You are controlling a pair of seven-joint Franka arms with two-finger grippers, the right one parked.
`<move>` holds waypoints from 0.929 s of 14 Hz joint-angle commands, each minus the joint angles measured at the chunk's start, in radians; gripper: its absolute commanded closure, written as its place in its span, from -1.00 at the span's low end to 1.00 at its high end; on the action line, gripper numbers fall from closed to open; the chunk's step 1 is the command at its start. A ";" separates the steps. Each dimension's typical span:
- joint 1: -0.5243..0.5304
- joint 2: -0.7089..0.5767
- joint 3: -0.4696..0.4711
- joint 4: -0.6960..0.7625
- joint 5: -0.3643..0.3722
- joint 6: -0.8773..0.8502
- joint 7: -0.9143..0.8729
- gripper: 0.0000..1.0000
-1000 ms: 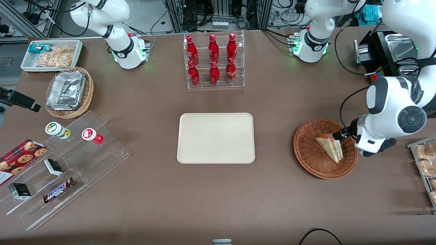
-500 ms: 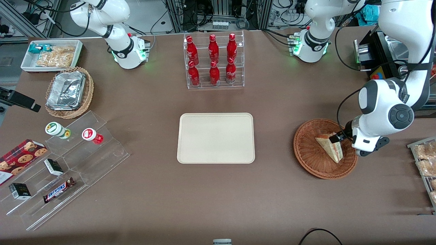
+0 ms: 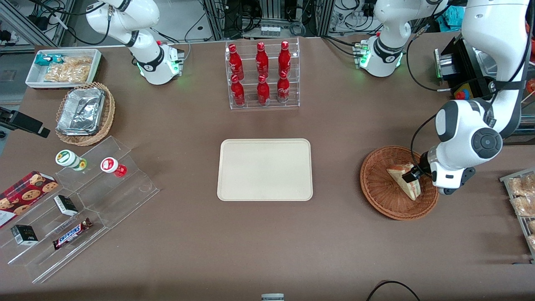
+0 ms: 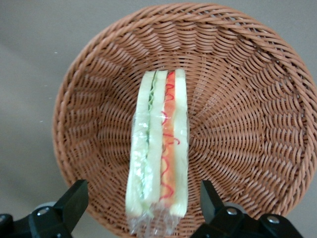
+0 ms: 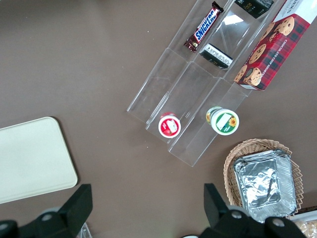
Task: Place sandwich from basket to tray
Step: 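Lower the left gripper and close it on the sandwich's edge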
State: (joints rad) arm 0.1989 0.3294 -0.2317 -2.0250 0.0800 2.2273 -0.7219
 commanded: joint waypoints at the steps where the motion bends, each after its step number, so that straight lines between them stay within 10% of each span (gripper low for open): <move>1: -0.001 0.063 -0.003 -0.001 0.007 0.084 -0.019 -1.00; 3: -0.004 0.079 -0.003 0.002 0.009 0.101 -0.019 -0.89; 6: -0.015 0.062 -0.004 0.003 0.009 0.072 -0.005 0.64; 13: -0.102 -0.105 -0.041 0.022 0.014 -0.139 0.053 0.75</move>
State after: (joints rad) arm 0.1562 0.3106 -0.2651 -1.9973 0.0849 2.1475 -0.6737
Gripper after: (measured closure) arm 0.744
